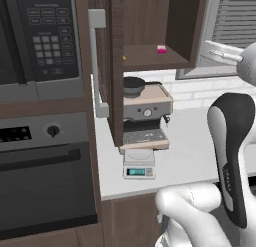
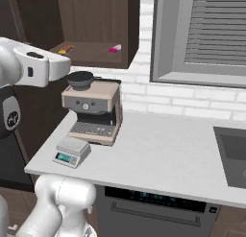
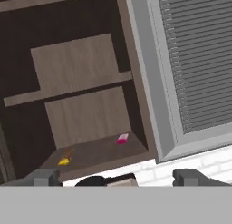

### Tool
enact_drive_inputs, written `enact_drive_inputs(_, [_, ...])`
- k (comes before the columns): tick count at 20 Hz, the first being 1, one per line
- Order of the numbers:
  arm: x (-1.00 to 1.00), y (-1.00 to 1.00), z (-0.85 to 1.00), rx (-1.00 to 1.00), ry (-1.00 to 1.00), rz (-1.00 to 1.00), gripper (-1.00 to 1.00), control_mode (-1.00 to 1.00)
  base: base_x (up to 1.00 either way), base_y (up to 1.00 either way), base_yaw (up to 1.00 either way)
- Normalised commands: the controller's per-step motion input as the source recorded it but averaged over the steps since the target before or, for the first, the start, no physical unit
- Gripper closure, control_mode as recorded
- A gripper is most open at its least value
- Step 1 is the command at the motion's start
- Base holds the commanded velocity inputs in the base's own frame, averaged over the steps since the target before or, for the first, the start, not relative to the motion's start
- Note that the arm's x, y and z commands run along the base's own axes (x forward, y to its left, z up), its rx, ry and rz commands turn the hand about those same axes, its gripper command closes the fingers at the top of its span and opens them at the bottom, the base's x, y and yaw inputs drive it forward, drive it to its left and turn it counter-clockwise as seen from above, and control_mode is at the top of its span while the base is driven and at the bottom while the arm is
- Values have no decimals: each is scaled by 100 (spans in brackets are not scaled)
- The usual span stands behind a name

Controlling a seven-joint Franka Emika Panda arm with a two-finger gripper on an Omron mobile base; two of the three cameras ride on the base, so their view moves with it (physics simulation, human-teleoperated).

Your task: Pick the bar and place it on the digital scale for weighing, and close the cabinet.

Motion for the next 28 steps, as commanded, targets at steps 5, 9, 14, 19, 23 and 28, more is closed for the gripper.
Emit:
enact_drive_inputs(5, [30, 8, 14, 0, 51, 0, -100, -100, 0, 0, 0])
enact_drive_inputs(9, [0, 18, -2, 0, 24, 0, -100, -100, 0, 0, 0])
enact_drive_inputs(14, [0, 16, -28, 5, 7, 1, -100, -100, 0, 0, 0])
enact_drive_inputs(19, [4, 34, -27, 2, 2, 5, -100, -100, 0, 0, 0])
enact_drive_inputs(23, [16, 9, -23, 5, 1, 10, -100, -100, 0, 0, 0])
enact_drive_inputs(28, [40, -1, -13, 8, 0, 13, -100, -100, 0, 0, 0])
